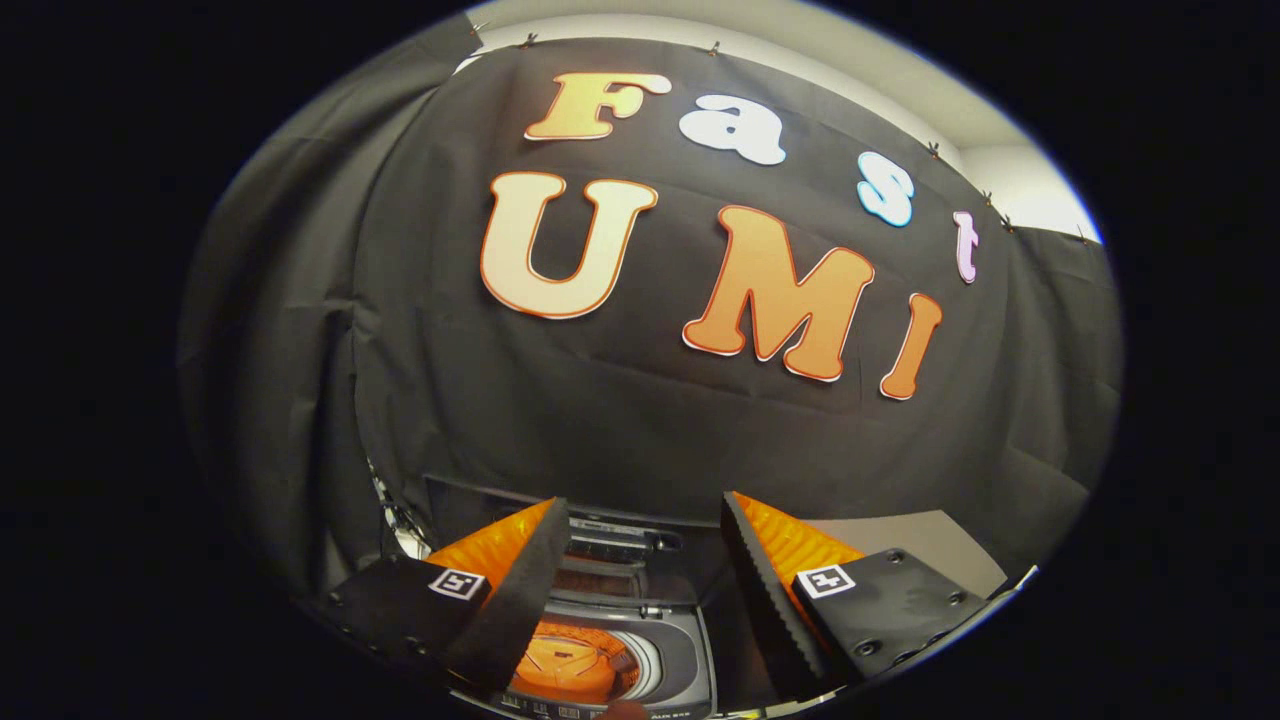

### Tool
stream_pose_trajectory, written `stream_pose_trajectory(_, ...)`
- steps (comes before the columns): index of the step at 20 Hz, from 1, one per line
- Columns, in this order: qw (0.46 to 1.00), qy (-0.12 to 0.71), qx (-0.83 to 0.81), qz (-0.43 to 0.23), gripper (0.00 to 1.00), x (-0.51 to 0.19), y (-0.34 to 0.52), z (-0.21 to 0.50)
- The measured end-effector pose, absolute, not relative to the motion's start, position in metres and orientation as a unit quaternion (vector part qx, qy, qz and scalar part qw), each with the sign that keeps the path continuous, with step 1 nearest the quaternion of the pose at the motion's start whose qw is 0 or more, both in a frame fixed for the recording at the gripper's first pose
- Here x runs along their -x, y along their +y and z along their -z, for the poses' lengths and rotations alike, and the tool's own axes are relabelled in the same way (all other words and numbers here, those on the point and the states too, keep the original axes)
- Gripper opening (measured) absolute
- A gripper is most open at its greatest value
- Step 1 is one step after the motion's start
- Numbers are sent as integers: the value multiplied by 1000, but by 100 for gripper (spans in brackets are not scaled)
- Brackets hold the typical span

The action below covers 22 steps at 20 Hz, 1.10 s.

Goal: Put the clothes into the washing machine and then close the washing machine lid.

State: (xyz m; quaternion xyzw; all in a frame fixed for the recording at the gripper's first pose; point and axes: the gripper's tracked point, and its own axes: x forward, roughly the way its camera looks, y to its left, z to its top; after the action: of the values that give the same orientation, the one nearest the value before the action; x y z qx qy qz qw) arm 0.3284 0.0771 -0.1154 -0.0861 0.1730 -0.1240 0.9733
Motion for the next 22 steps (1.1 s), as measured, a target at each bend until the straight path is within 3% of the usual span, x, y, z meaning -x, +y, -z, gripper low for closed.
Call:
stream_pose_trajectory(10, 979, 179, 21, 91, 98, -448, 65, 171)
stream_pose_trajectory(22, 969, 225, -57, 87, 99, -499, 53, 238)
